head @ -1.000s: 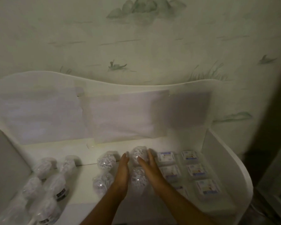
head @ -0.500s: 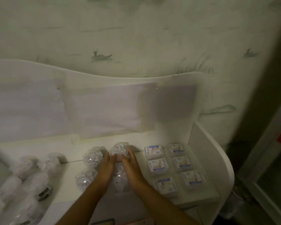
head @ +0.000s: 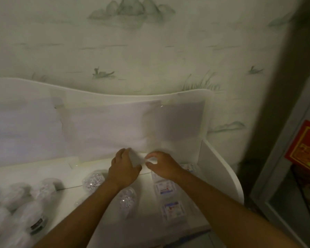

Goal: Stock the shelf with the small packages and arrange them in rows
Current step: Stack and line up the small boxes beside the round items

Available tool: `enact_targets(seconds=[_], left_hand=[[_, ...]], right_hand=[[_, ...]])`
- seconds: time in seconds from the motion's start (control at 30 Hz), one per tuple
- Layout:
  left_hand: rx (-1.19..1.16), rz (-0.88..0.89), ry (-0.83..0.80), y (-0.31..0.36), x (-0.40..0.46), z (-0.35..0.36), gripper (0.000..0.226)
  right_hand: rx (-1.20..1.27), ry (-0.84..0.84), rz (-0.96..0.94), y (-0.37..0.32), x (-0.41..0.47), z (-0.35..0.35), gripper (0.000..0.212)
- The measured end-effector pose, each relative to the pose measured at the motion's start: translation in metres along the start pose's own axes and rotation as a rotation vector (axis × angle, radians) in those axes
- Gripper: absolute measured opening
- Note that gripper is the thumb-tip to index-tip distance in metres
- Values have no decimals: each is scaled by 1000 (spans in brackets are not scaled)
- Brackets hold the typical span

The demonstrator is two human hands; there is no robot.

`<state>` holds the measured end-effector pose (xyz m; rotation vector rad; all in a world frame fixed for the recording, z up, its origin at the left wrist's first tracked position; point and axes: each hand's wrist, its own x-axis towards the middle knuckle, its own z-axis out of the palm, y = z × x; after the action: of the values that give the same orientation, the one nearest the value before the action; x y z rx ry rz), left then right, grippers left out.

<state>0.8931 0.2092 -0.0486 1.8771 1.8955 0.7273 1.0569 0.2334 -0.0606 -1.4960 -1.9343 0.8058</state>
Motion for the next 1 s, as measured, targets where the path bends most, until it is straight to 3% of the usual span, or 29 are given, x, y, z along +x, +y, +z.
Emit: enact_targets(seconds=[0.1,0.23,0.33,0.43,0.53,0.83,1.0], left_hand=[[-49,51,68,27,-5,9,60],[-295,94,-16,49,-15,45,51],[-495,-34,-26,49,-27,83,45],[-665,-200,39,32,-38,113,35],[-792,-251,48,26,-49,126,33],[-857,-229,-37,19,-52,129,38],[-846,-240,-23,12,-46,134,47]], right_hand=[[6,36,35,25,-8,-16,33],[196,71,103,54,-26,-13,40],[310,62,129,63,-35,10,47],[206,97,121,68,-43,31,55],[160,128,118,74,-48,41,63],[303,169,129,78,-52,48,61],[418,139,282,73,-49,42,57]])
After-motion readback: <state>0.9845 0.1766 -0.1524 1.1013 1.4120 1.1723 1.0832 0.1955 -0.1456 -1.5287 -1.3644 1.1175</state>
